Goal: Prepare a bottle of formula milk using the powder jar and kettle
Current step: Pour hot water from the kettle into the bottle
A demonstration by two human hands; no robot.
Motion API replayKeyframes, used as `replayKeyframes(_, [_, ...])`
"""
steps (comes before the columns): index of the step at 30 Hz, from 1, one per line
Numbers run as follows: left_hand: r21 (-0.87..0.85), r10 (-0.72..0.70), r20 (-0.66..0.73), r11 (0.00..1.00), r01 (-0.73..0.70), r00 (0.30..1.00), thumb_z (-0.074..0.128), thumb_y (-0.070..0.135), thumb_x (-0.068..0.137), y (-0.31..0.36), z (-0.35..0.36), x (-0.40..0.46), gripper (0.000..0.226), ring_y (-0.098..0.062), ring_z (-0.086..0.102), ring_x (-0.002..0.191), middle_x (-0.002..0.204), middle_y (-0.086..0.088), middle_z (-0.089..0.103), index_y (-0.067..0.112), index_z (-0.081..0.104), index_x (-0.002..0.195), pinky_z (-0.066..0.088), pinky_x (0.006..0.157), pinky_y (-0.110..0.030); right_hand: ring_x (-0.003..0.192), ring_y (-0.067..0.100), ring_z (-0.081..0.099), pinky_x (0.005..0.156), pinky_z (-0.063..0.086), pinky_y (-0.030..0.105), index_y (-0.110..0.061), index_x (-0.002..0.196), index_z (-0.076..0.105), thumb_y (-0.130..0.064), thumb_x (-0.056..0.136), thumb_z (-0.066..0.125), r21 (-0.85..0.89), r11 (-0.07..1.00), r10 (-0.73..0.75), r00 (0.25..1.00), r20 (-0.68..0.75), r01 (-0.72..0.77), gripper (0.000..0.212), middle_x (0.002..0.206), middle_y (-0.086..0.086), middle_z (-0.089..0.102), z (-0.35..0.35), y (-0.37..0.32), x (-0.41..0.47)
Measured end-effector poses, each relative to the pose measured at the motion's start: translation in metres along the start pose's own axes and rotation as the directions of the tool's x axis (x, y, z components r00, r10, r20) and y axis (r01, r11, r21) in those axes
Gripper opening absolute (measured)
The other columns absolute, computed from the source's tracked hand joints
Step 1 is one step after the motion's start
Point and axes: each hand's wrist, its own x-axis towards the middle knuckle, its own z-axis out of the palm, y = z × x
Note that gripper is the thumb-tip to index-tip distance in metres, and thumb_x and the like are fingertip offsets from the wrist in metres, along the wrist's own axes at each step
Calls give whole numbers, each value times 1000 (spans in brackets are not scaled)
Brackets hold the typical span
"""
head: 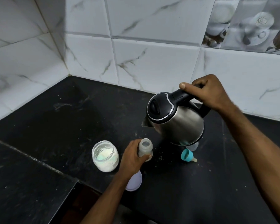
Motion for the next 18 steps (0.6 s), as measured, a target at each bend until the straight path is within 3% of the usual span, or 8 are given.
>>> replayKeyframes(8, [18,0,6,1000,0,1000,80,38,71,0,1,0,48,-6,61,103,110,13,60,32,60,115,53,90,-40,50,17,21,52,20,34,-6,50,27,-70,70,64,-196,981,-2,999,53,12,76,50,7,21,4,-10,-5])
replayKeyframes(18, [34,-6,17,999,5,1000,81,34,72,1,1,-1,48,-9,61,101,110,8,61,28,60,116,52,90,-40,51,17,20,53,21,33,-13,50,25,-79,67,60,-324,944,-32,994,100,63,76,50,4,20,9,-22,-7])
